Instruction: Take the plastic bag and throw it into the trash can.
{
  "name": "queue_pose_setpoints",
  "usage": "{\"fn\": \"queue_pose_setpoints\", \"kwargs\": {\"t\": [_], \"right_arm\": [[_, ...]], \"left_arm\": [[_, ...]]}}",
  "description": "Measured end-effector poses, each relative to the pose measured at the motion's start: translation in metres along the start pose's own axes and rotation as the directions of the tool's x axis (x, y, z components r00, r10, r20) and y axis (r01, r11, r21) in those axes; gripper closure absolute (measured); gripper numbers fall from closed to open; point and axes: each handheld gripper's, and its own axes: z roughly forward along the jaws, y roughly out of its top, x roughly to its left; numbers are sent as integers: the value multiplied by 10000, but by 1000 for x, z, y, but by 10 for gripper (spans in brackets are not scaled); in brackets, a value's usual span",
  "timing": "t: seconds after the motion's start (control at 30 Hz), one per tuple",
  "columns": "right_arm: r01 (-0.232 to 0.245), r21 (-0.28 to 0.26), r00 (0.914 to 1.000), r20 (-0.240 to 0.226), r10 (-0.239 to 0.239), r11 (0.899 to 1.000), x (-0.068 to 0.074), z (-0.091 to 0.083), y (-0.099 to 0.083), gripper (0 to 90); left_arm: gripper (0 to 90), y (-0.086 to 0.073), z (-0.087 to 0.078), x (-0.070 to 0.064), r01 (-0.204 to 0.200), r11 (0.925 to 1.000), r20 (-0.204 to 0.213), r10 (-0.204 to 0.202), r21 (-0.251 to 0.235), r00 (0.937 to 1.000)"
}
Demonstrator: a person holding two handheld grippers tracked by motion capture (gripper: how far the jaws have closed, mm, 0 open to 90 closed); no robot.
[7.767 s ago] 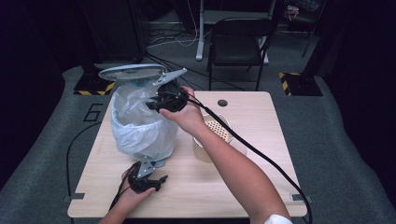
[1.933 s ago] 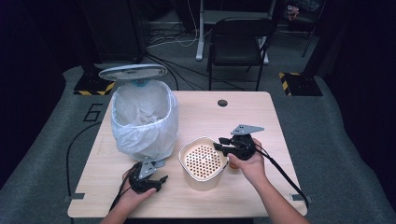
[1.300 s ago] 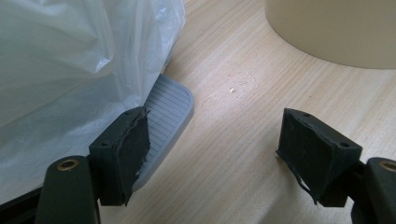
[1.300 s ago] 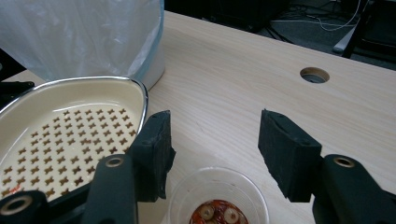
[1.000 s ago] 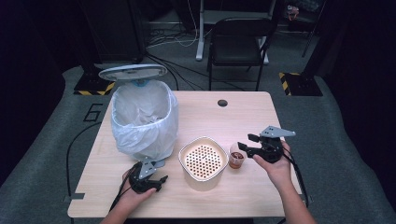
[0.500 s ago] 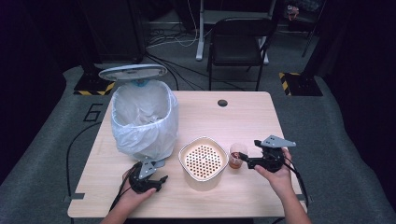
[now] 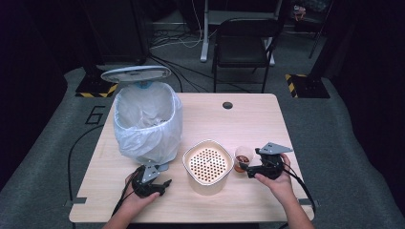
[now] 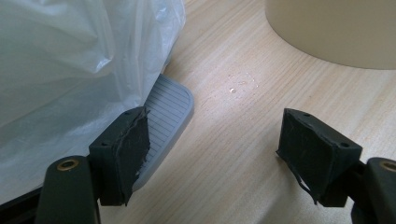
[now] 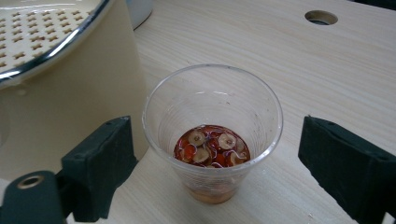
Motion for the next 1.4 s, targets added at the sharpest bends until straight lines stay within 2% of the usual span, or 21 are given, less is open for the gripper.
{"fn": "queue_pose_setpoints", "kwargs": {"t": [0.07, 0.2, 0.37, 0.67, 0.93, 1.17, 1.4], "right_arm": [[-151, -9, 9999, -32, 151, 9999, -2, 2, -2, 112], [119, 66, 9999, -69, -118, 9999, -1, 7, -3, 117], [228, 320, 9997, -98, -225, 9992, 0, 19, -4, 135], [73, 410, 9993, -380, -58, 9991, -6, 33, -3, 158], [418, 441, 9984, -411, -400, 9982, -5, 39, -4, 231], [420, 226, 9979, -497, -408, 9989, -5, 41, -4, 293], [637, 190, 9969, -472, -628, 9978, -5, 40, -4, 348]], "left_arm": [[246, 0, 0, 0, -3, 10000, -1, 3, 5, 10000], [246, 0, 0, 0, 2, 10000, 6, -2, 6, 10000], [246, 0, 0, 0, -7, 10000, -6, 7, 5, 10000], [246, 0, 0, 0, 11, 10000, 17, -11, 3, 10000], [246, 0, 0, 0, -2, 10000, 2, 2, 4, 10000], [246, 0, 0, 0, 18, 10000, 10, -18, 1, 10000], [246, 0, 0, 0, 14, 10000, 10, -14, 5, 10000]]}}
